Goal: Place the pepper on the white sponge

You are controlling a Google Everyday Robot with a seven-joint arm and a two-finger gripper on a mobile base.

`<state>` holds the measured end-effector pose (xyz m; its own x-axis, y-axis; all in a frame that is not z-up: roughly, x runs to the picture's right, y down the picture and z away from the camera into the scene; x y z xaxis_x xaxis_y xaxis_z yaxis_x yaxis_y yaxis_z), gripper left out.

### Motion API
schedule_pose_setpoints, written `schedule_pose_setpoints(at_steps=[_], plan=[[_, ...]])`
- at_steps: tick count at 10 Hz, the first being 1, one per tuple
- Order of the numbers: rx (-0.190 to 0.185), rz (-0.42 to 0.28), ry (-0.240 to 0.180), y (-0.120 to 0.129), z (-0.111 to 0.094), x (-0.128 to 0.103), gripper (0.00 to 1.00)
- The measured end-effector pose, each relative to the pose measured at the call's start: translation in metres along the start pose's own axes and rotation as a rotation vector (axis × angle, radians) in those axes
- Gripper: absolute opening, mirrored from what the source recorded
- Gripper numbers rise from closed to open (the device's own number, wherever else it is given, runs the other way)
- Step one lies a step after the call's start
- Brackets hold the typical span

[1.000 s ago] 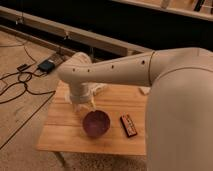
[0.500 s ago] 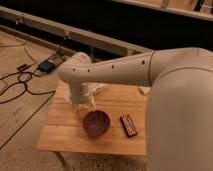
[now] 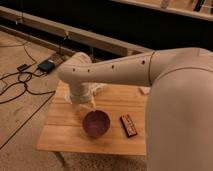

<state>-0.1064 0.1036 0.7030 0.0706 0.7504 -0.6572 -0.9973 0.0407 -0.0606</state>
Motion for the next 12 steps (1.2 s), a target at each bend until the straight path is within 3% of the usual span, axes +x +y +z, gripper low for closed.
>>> schedule_pose_setpoints(at_steps=[10, 12], plan=[[0.001, 0.002, 0.002, 0.0, 0.001, -0.001, 0.65], [0.016, 0.011, 0.002, -0.003, 0.011, -0.015, 0.65]])
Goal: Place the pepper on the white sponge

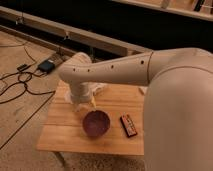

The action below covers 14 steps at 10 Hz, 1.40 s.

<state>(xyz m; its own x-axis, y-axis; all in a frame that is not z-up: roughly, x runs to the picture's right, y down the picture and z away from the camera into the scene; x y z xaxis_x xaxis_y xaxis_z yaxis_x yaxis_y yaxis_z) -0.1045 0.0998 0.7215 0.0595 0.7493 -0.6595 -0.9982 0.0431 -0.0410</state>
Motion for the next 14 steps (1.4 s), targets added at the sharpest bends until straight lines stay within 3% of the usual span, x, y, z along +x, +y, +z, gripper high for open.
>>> schedule_pose_setpoints(at_steps=[4, 5, 8, 11, 14], plan=[[0.002, 0.039, -0.041, 0.005, 0.025, -0.065, 0.65], [-0.01, 0.057, -0.068, 0.007, 0.027, -0.094, 0.65], [-0.042, 0.074, -0.131, 0.008, 0.006, -0.142, 0.65], [-0.06, 0.078, -0.163, 0.01, 0.003, -0.167, 0.65], [-0.054, 0.091, -0.193, 0.015, 0.03, -0.199, 0.65]])
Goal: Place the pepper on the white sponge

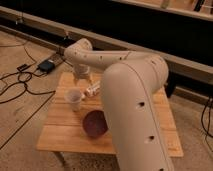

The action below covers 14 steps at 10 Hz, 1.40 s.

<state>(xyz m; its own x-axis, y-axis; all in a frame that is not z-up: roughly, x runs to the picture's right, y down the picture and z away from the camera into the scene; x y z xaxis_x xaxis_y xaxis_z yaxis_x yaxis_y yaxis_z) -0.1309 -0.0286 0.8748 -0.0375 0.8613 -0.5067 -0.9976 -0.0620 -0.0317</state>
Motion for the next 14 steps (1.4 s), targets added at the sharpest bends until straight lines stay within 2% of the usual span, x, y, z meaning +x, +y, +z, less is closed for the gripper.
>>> schedule_pose_setpoints(at_steps=[1, 5, 7, 10, 14], plan=[[0.006, 0.004, -0.012, 0.006, 0.017, -0.012, 0.65], [0.026, 0.021, -0.036, 0.014, 0.056, -0.045, 0.65], [0.049, 0.041, -0.023, 0.007, 0.085, -0.05, 0.65], [0.05, 0.038, -0.012, 0.009, 0.111, -0.051, 0.65], [0.043, 0.018, -0.001, 0.017, 0.119, -0.054, 0.65]])
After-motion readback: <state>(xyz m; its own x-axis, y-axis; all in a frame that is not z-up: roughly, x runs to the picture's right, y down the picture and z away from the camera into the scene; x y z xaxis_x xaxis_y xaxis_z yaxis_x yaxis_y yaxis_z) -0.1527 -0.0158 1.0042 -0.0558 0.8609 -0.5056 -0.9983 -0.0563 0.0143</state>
